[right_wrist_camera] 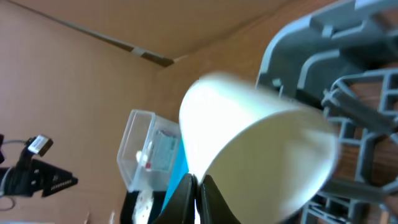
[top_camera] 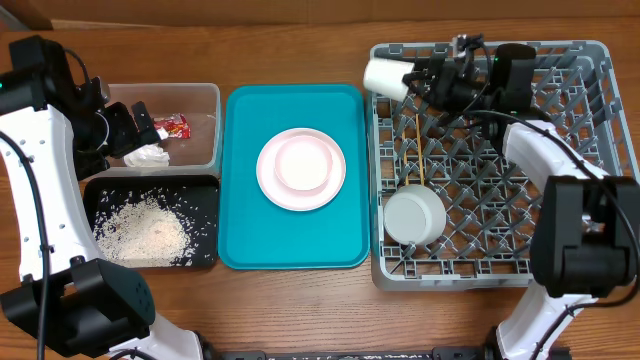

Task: Sort waste into correct bins and load items into the dishwasher
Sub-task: 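Set the cup upright in the rack's top row and open the right gripper, then move the right gripper back over the pink bowl on the plate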

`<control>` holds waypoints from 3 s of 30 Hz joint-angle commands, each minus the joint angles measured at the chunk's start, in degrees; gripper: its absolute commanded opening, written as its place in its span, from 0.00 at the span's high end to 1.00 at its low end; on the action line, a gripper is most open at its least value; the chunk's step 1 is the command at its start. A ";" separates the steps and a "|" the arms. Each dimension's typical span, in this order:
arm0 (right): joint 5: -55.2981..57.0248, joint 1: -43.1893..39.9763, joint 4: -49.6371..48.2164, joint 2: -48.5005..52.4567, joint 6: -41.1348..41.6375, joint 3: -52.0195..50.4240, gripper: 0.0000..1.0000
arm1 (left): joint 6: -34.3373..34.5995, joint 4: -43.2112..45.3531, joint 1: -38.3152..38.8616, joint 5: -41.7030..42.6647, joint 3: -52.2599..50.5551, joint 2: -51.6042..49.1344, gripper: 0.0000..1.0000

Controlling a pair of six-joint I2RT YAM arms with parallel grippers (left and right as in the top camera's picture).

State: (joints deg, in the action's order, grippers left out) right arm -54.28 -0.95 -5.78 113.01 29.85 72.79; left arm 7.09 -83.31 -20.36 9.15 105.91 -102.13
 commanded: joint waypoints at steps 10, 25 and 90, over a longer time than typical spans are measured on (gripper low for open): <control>-6.08 -3.96 7.37 2.29 -6.14 0.57 0.95 | 0.20 0.00 0.13 -0.37 0.96 0.24 0.00; -6.34 -8.46 17.53 2.08 -12.90 0.57 0.81 | 0.20 0.00 0.15 -0.37 0.96 0.24 0.00; 62.07 50.71 33.77 -17.94 -16.35 0.66 0.48 | 0.20 0.20 0.50 -0.37 0.92 0.24 0.00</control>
State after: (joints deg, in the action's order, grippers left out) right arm 5.96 49.91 28.95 93.86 13.45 73.28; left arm 7.09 -83.13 -20.25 9.13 105.91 -102.13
